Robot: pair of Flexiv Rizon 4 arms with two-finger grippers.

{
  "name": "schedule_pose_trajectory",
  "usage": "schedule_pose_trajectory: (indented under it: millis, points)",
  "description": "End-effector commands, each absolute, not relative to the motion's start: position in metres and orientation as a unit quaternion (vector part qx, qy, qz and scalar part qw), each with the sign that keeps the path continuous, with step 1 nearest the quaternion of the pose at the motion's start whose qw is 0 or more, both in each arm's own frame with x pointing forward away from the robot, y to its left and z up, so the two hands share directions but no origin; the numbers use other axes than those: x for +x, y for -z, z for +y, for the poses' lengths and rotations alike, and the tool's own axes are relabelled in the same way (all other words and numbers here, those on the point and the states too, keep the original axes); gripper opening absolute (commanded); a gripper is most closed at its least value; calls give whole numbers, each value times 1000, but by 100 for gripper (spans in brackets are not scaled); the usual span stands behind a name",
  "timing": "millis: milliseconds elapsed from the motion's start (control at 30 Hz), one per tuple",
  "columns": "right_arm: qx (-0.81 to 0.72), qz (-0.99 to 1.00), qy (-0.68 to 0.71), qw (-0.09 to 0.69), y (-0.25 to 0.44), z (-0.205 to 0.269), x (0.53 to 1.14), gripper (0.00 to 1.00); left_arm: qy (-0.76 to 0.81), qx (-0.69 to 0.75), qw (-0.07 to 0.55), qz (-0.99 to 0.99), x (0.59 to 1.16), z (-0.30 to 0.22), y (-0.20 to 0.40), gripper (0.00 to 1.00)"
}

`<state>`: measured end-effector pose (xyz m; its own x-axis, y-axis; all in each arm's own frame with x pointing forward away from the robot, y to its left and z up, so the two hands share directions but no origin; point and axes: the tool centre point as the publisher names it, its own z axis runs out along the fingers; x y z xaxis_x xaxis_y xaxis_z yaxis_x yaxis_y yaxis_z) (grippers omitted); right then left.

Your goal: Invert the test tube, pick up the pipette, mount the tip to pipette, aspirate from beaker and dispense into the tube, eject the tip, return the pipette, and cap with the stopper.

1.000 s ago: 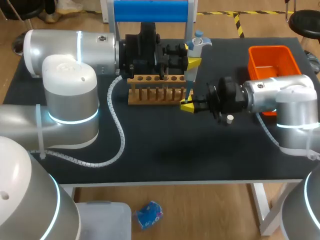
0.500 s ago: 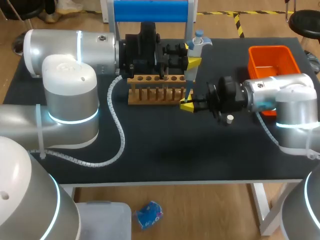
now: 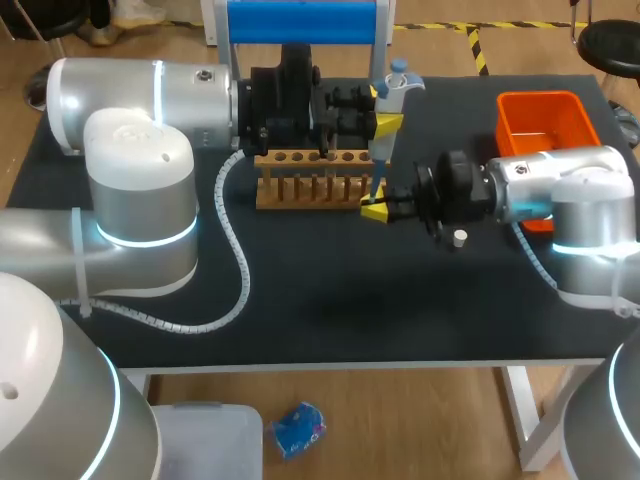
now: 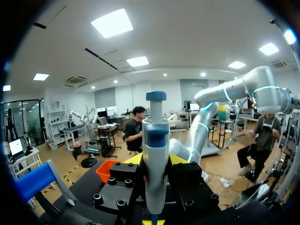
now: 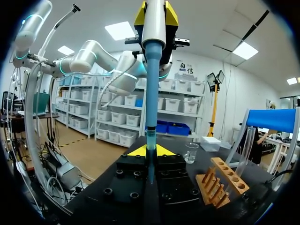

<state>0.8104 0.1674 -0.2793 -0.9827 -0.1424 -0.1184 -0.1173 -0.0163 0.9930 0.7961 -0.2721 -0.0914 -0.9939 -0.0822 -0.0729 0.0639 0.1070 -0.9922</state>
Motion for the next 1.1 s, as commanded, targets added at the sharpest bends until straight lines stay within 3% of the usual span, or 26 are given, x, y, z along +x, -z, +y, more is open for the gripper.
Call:
schedule_pose_trajectory:
  millis: [33, 1100]
  points:
    - [92, -704, 704, 12, 270, 167, 810, 0, 668, -7, 55, 742, 796, -273, 96, 0]
    - [85, -709, 700, 15, 263, 167, 811, 0, 668, -7, 55, 742, 796, -273, 96, 0]
